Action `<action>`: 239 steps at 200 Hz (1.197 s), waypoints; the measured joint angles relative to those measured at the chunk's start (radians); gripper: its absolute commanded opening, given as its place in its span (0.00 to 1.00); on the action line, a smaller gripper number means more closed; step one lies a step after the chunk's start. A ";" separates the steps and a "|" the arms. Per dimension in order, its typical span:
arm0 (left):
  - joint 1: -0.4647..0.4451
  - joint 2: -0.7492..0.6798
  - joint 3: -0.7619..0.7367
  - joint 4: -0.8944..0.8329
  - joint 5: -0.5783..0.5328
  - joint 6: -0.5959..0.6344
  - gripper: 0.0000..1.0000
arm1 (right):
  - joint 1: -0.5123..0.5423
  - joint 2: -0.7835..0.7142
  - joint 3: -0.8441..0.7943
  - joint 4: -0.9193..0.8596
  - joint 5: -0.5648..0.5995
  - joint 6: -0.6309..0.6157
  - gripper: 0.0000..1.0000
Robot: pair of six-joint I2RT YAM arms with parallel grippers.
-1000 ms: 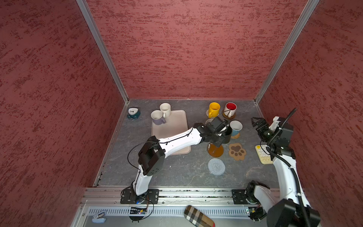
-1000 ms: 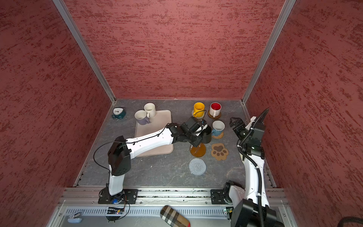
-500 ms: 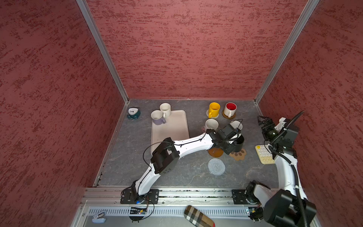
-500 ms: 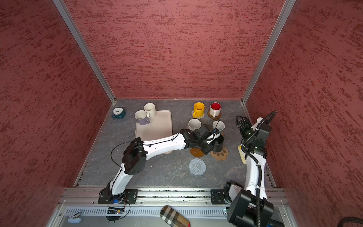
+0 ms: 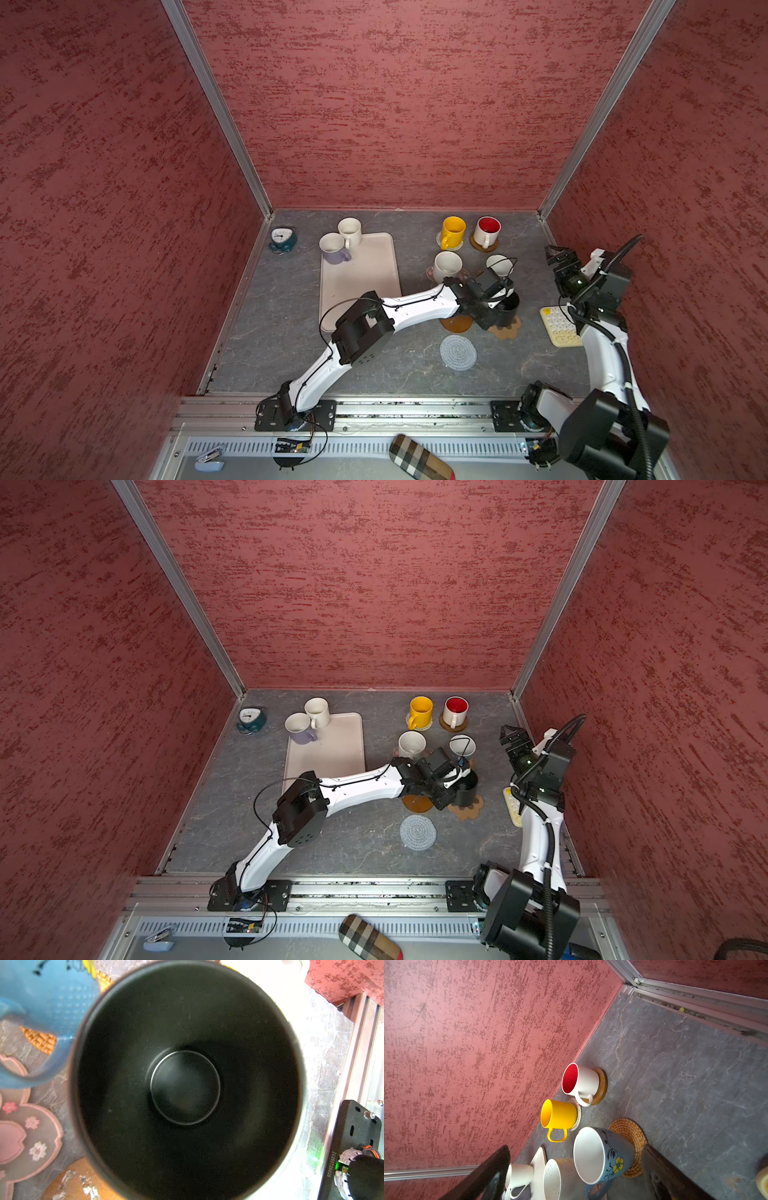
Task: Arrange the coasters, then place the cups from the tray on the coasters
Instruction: 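Lower the black mug onto the paw-shaped coaster with the left gripper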
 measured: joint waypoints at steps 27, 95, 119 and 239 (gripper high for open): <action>-0.005 0.027 0.044 0.002 0.000 0.010 0.00 | 0.000 0.000 -0.009 0.013 -0.001 0.000 0.99; -0.019 0.069 0.075 -0.028 -0.020 0.039 0.00 | 0.000 -0.001 -0.034 0.035 -0.012 -0.003 0.99; -0.025 0.069 0.078 -0.031 -0.030 0.048 0.00 | 0.000 -0.003 -0.039 0.037 -0.016 -0.004 0.99; -0.034 0.086 0.089 -0.037 -0.089 0.073 0.27 | 0.000 -0.016 -0.051 0.059 -0.030 -0.011 0.99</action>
